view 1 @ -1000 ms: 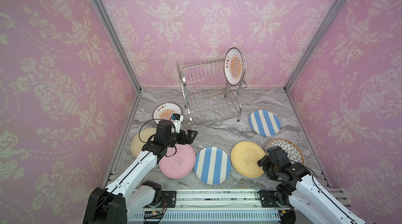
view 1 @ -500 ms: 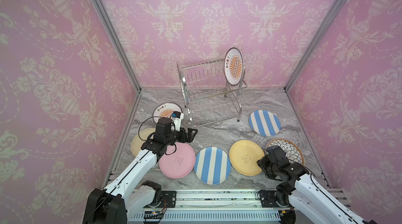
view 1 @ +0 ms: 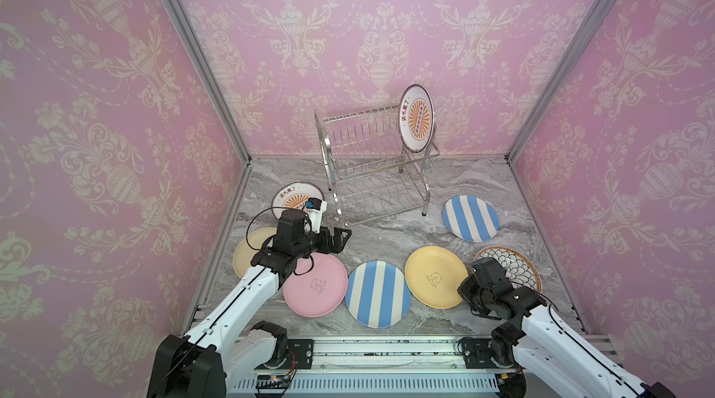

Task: Load plates into a dish rack
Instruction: Pick up the plate from the bottom-center of the table.

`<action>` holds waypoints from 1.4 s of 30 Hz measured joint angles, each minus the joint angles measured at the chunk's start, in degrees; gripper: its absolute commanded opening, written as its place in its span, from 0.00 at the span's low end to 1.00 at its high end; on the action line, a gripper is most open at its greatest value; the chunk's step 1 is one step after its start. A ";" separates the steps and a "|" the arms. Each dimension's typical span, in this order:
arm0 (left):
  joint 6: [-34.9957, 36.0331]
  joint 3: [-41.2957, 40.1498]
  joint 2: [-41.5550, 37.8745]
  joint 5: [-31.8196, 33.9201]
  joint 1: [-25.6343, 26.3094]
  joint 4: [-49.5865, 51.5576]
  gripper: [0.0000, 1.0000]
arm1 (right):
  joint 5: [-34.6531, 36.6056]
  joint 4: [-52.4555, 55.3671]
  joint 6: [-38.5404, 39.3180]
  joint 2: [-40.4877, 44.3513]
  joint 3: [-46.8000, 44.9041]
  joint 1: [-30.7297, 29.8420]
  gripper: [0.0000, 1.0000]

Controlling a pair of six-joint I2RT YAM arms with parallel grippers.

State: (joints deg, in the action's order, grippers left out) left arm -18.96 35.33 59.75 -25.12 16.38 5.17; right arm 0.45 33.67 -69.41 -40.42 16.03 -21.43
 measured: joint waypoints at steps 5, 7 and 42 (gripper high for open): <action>0.00 0.00 0.00 0.00 0.00 -0.07 0.99 | 0.31 1.03 1.27 0.02 1.31 -0.02 0.05; 0.00 0.00 0.00 0.00 0.00 -0.39 0.99 | 0.39 0.90 1.75 0.07 2.14 -0.02 0.01; 4.70 13.38 -1.88 3.96 -9.64 2.75 0.99 | 36.57 38.77 44.52 -33.00 92.37 -7.93 0.00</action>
State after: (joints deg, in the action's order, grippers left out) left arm -14.26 48.71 57.87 -21.17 6.74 7.92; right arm 37.01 72.44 -24.88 -73.43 108.40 -29.36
